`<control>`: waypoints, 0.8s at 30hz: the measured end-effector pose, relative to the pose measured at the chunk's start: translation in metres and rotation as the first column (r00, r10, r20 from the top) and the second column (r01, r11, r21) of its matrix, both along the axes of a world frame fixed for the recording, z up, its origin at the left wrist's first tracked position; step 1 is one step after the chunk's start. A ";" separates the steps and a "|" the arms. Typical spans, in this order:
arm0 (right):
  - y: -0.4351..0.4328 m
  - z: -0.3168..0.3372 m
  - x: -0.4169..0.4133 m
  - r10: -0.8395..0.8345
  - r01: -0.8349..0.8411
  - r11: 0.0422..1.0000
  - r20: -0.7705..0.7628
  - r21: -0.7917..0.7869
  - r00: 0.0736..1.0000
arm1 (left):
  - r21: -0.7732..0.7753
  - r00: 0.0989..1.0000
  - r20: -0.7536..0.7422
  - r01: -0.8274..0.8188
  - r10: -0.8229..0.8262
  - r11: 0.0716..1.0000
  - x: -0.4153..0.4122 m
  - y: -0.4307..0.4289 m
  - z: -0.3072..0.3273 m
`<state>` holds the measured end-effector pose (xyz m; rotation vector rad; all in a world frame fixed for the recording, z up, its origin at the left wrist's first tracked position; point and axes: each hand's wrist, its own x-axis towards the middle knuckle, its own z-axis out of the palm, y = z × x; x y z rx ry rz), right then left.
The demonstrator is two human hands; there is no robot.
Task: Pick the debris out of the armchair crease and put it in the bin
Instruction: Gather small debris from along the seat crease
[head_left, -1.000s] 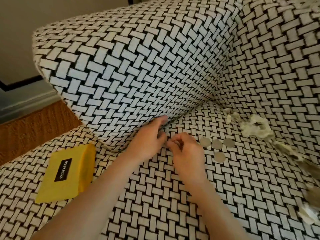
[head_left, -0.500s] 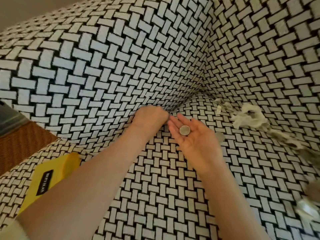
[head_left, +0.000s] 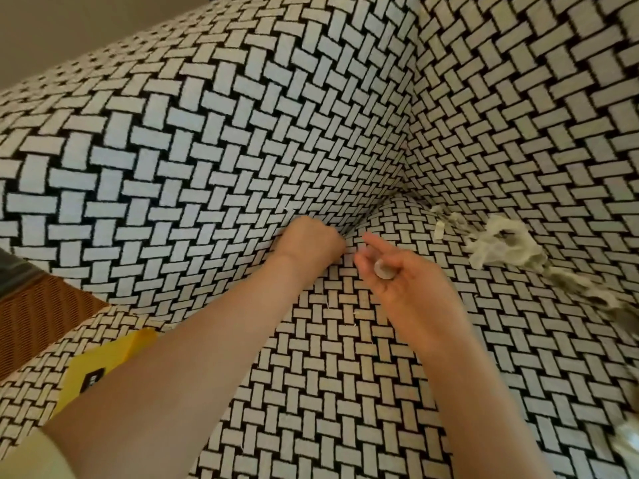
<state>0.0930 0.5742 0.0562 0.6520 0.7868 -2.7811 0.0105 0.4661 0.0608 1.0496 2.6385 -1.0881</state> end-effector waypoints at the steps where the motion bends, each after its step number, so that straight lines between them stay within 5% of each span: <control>1: 0.003 0.002 0.000 0.005 -0.007 0.984 0.011 0.179 1.000 | -0.012 1.000 0.000 0.018 -0.018 1.000 -0.001 -0.001 0.000; 2: 0.006 0.003 0.001 0.013 -0.020 0.899 0.021 0.438 1.000 | -0.023 0.999 0.000 0.032 -0.032 0.999 -0.002 -0.002 0.001; 3: 0.009 0.002 0.003 0.019 -0.031 0.706 0.026 0.707 0.999 | -0.031 0.999 0.004 0.042 -0.041 0.999 -0.003 -0.002 0.001; 5: 0.010 -0.002 0.005 0.045 0.005 0.122 -0.011 0.993 0.999 | -0.038 0.999 0.016 0.040 -0.039 0.998 -0.003 -0.003 0.002; 7: 0.005 -0.008 0.006 0.124 -0.038 -0.302 0.079 0.952 0.989 | -0.018 0.999 0.006 0.044 -0.044 0.999 -0.002 -0.002 0.003; 9: 0.000 -0.016 0.007 0.171 -0.088 -0.490 0.195 0.867 0.966 | -0.002 1.000 -0.009 0.028 -0.028 1.000 -0.001 -0.001 0.003; 16: -0.002 -0.020 0.006 0.201 -0.050 -0.525 0.181 0.850 0.963 | 0.091 0.992 -0.051 -0.113 0.118 0.989 0.003 0.007 -0.002; 21: 0.024 -0.004 0.015 0.357 -0.152 -0.390 0.302 0.908 0.884 | 0.135 0.980 0.020 -0.201 0.200 0.970 0.003 0.007 -0.002; 24: 0.026 -0.002 0.017 0.360 -0.100 -0.427 0.270 0.899 0.893 | 0.162 0.971 0.057 -0.239 0.232 0.957 0.005 0.003 0.001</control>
